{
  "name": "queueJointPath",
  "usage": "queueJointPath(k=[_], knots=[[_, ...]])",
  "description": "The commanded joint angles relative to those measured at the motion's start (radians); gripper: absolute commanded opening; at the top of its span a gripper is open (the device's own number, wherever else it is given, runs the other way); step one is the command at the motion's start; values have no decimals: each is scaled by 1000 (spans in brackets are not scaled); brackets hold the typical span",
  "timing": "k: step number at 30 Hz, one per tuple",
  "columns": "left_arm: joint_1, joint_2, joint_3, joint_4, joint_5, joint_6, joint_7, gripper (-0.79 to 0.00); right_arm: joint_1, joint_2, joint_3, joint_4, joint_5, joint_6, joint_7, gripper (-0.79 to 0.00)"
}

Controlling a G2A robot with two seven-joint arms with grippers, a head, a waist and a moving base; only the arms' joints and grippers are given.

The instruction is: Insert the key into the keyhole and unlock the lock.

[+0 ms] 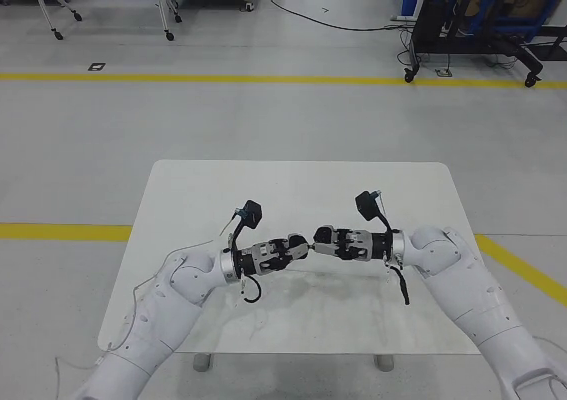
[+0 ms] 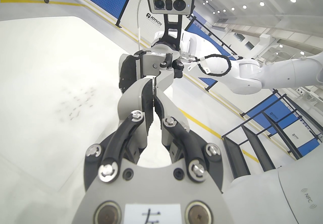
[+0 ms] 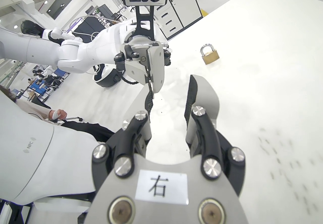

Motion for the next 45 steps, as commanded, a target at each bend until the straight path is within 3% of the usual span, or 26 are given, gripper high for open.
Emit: queueJointPath(k=[1,10,12,14,23,24,26,36,39,45], knots=[[-1,1,1,3,2,3,-2,-785,4,4,-4,1,10,0,0,-526],[-12,3,18,9,3,9,-7,-785,18,23,-48,-9,45,0,0,-557],[-14,4,19,11,4,8,-3,-785,22,26,-59,-7,51,0,0,-640],[-15,5,18,12,4,7,2,-785,26,29,-68,-6,58,0,0,-779],[-16,8,23,9,31,19,21,-785,38,43,-91,5,85,0,0,-785],[-15,8,24,8,33,19,24,-637,38,45,-91,6,89,0,0,-785],[-15,8,24,7,36,15,31,0,36,48,-91,4,99,0,0,-785],[22,21,-46,-22,84,36,165,0,14,66,-35,26,122,0,-54,-785],[22,21,-46,-22,84,36,165,0,-8,77,20,49,121,0,-119,-785],[22,21,-46,-22,84,36,165,0,-12,78,24,49,120,0,-124,-785]])
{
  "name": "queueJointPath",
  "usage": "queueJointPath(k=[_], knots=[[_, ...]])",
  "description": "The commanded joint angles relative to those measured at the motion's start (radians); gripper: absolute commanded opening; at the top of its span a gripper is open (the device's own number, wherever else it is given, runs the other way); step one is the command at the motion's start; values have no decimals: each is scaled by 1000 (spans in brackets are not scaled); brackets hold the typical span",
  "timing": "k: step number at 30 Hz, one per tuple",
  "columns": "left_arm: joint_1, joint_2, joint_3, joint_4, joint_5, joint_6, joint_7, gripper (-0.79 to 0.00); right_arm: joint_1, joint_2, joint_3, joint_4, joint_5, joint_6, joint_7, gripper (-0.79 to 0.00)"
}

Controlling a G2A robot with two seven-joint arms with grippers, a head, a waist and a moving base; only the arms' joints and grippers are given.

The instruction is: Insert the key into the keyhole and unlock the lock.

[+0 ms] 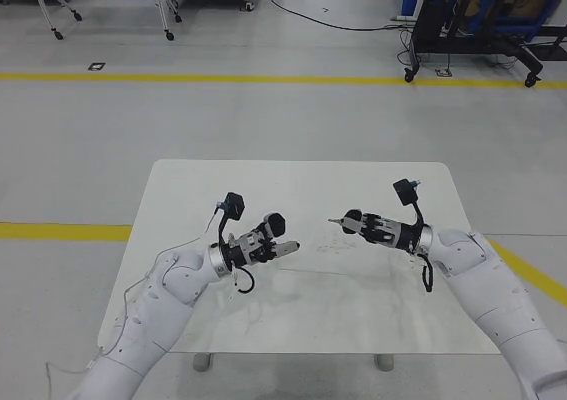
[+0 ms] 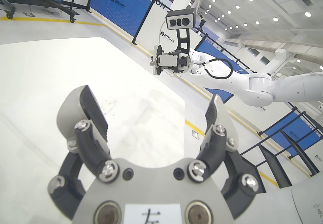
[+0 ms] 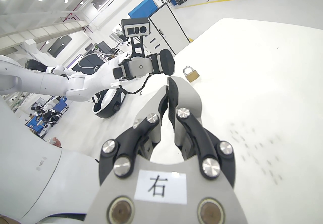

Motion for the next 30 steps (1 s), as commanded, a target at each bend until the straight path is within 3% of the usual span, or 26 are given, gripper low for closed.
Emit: queueJointPath(k=[1,6,10,15,18,21,29,30], knots=[[0,0,0,0,0,0,0,0,0,0,0,0,0,0,0,-785],[0,1,-9,-5,-6,8,11,0,0,0,0,0,0,0,0,-785],[-3,32,-120,-70,119,78,-22,0,0,0,0,0,0,0,0,-785],[57,84,-273,-232,296,211,-209,0,0,0,0,0,0,0,0,-785],[76,104,-301,-296,367,272,-401,0,0,0,0,0,0,0,0,-785],[79,112,-281,-329,433,373,-563,0,0,0,0,0,0,0,0,-785],[57,99,-151,-248,640,549,-595,0,0,0,0,0,0,0,0,-785],[49,96,-137,-242,640,557,-591,-52,0,0,0,0,0,0,0,-785]])
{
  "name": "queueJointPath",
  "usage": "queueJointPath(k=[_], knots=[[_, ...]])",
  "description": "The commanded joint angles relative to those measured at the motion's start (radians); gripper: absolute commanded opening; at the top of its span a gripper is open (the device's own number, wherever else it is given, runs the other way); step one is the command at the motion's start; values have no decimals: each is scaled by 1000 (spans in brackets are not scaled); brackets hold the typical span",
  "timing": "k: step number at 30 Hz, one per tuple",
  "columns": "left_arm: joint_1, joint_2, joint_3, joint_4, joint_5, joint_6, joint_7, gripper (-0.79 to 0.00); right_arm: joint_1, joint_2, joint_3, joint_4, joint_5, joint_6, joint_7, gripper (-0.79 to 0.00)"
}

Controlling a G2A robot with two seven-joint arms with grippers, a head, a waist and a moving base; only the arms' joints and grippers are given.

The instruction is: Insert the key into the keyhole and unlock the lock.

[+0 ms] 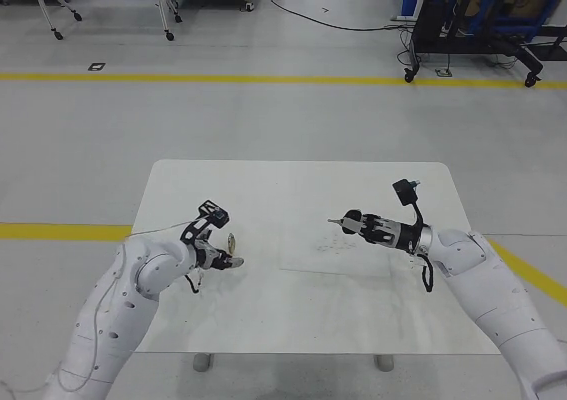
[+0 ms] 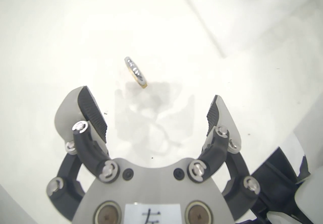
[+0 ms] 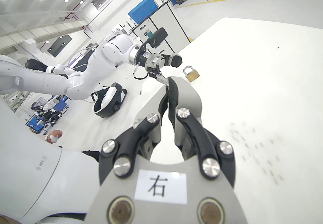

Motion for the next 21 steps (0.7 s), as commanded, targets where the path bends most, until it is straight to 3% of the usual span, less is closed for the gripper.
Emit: queueJointPath(k=[1,5,10,12,14,21], knots=[[-11,-5,23,12,2,14,8,-102,0,0,0,0,0,0,0,-785],[-25,-8,37,21,40,59,32,-157,0,0,0,0,0,0,0,-785],[-33,-13,57,26,74,115,69,-317,0,0,0,0,0,0,0,-785],[-38,-17,68,29,87,138,90,-299,0,0,0,0,0,0,0,-785],[-46,-21,79,34,84,150,99,-394,0,0,0,0,0,0,0,-785],[-81,-35,125,58,105,195,99,-422,0,0,0,0,0,0,0,-785]])
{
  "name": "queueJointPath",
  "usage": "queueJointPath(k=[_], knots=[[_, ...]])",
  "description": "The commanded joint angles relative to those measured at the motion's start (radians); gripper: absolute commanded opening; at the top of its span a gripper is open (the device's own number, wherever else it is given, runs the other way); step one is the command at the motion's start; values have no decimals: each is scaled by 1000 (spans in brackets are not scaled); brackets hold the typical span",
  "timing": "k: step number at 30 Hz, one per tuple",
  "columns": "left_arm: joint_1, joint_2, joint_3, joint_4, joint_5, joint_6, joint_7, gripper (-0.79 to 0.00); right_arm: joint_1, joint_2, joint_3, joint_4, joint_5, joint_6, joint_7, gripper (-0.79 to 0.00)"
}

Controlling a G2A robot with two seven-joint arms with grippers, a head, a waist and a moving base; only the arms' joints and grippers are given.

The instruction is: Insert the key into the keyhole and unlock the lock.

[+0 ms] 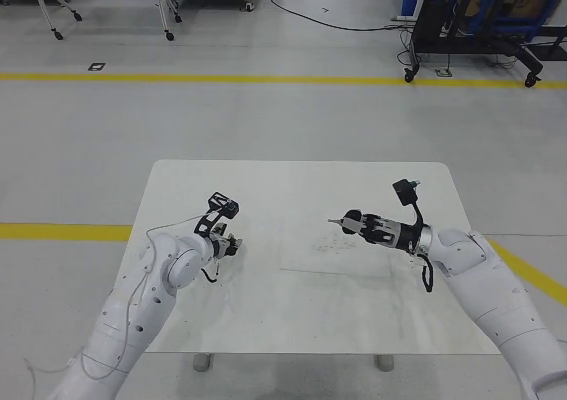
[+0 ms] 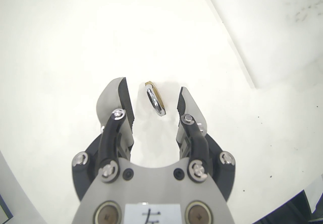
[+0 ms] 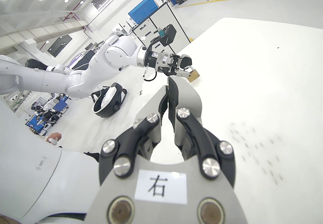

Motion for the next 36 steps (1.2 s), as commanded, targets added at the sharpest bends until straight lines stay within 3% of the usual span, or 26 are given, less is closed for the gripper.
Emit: queueJointPath(k=[1,5,8,36], knots=[[-8,-4,13,12,3,14,-6,-443,0,0,0,0,0,0,0,-785],[-23,-11,26,28,-16,11,-8,-690,0,0,0,0,0,0,0,-785],[-25,-13,30,27,-14,18,-14,-785,0,0,0,0,0,0,0,-785],[-10,-7,23,-12,87,22,-82,-785,0,0,0,0,0,0,0,-785]])
